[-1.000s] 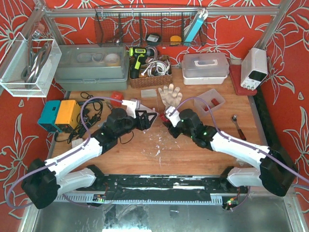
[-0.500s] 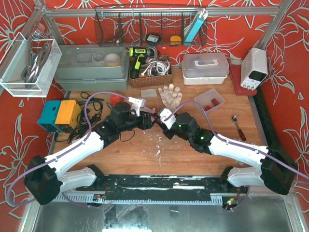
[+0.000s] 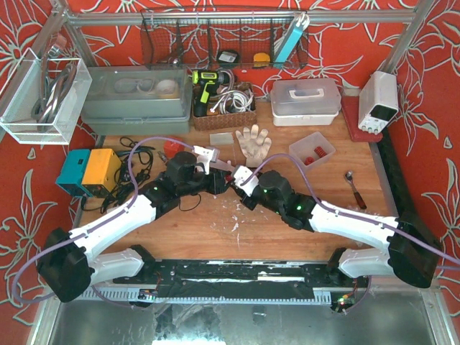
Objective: Install the large spring
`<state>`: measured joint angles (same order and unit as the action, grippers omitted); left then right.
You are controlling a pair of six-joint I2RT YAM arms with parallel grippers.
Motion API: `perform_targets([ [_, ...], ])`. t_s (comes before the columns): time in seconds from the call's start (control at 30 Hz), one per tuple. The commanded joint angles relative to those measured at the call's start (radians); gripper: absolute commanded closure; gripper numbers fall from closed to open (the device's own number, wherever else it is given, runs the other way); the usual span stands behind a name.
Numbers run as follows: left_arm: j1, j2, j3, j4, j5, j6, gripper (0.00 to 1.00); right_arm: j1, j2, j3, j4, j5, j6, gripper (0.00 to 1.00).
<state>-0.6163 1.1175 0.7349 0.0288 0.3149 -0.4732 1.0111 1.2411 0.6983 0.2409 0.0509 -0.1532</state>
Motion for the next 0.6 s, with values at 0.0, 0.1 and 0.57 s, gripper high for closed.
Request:
perform_targets([
  [0.0, -0.005, 0.003, 0.021, 0.009, 0.019, -0.009, 0.49, 0.017, 0.018, 0.011, 0.032, 0.017, -0.027, 1.0],
  [0.1, -0.005, -0.002, 0.017, 0.007, 0.017, -0.009, 0.57, 0.022, 0.022, 0.013, 0.031, 0.034, -0.032, 1.0],
  [0.57, -0.005, -0.016, 0.003, 0.013, 0.036, -0.024, 1.0, 0.024, 0.034, 0.027, 0.016, 0.083, -0.009, 1.0],
])
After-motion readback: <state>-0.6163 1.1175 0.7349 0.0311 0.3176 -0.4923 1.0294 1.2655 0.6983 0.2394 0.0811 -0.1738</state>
